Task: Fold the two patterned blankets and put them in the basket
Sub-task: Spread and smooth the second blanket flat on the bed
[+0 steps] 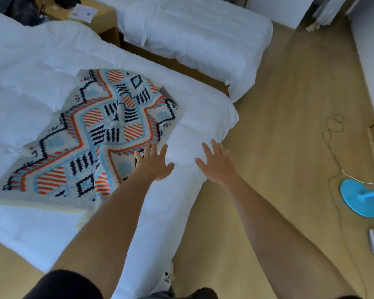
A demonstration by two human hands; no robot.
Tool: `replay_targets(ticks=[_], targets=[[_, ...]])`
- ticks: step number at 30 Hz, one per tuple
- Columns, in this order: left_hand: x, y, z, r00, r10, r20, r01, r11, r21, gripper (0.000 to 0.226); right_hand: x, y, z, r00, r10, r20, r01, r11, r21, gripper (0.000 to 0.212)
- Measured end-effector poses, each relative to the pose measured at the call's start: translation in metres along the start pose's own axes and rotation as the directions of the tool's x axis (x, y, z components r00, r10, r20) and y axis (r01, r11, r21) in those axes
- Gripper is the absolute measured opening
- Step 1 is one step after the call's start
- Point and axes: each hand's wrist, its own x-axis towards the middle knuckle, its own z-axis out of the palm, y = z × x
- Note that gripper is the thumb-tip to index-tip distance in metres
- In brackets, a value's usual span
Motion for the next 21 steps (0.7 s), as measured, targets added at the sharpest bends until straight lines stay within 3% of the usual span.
replay_targets(ticks=[9, 16, 21], targets=[[0.110, 0.055, -0.035, 0.984, -0.173, -0.031, 0.171, 0.983, -0.061, 0.074, 0.134, 0.075, -0.030, 0.992, -0.124, 0.019, 0.124, 0.992, -0.027, 0.062], [0.184, 0.105, -0.063, 0.938, -0.347, 0.002, 0.344, 0.930, -0.125, 0.072, 0.259, 0.175, -0.067, 0.962, -0.268, 0.057, 0.273, 0.952, -0.140, 0.063], [0.208, 0.108, -0.078, 0.887, -0.461, 0.020, 0.456, 0.869, -0.191, 0.071, 0.332, 0.183, -0.093, 0.927, -0.366, 0.086, 0.376, 0.904, -0.204, 0.063]])
